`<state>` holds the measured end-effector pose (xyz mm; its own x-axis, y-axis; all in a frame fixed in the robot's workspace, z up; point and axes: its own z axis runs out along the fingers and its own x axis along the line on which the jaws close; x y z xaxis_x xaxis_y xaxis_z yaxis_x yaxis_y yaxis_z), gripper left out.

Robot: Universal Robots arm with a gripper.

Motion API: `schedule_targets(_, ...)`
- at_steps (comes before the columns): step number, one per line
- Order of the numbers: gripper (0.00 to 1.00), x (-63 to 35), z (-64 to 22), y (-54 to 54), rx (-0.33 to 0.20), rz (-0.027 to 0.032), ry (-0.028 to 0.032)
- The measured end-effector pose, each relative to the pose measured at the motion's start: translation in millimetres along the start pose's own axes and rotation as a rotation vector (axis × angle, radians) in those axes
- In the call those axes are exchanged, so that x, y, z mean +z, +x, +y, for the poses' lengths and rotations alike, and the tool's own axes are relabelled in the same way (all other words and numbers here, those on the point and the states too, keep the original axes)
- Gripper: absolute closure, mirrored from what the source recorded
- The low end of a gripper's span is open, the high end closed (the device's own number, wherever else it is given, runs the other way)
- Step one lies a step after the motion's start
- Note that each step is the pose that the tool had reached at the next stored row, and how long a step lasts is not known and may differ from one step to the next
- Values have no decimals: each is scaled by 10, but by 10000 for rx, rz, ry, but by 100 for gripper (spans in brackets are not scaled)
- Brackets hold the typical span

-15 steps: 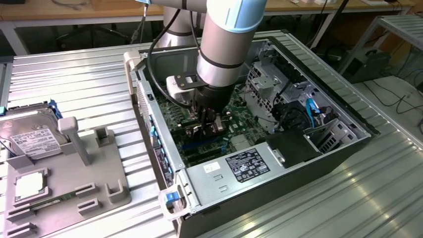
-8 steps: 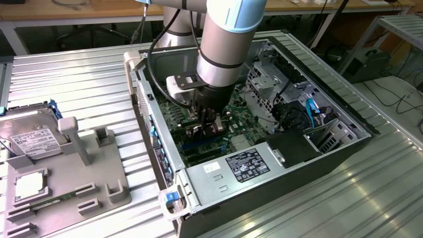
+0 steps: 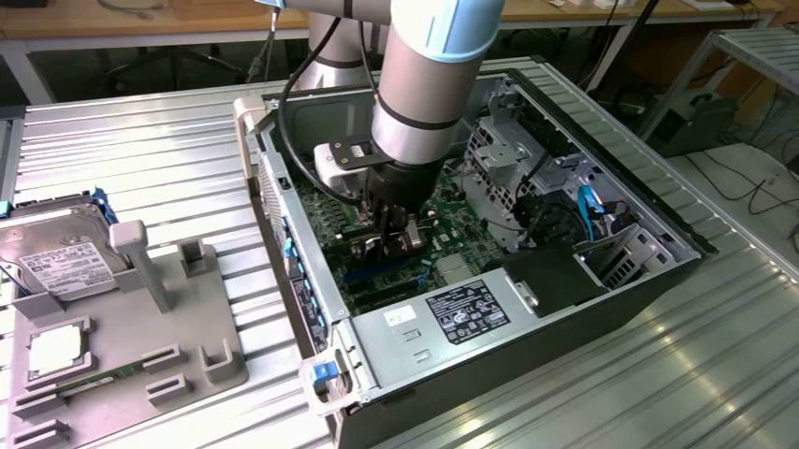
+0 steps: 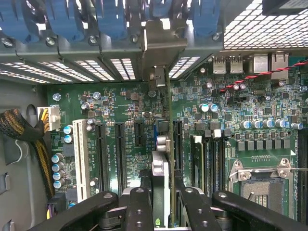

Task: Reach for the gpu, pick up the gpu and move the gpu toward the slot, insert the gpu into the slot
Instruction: 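Insert the gpu into the slot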

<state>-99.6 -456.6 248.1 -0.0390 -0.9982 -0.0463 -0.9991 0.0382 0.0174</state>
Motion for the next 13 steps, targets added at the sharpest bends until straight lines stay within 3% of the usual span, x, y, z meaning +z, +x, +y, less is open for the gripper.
schedule_targets(13,73,4,-1,21,-1,8,0)
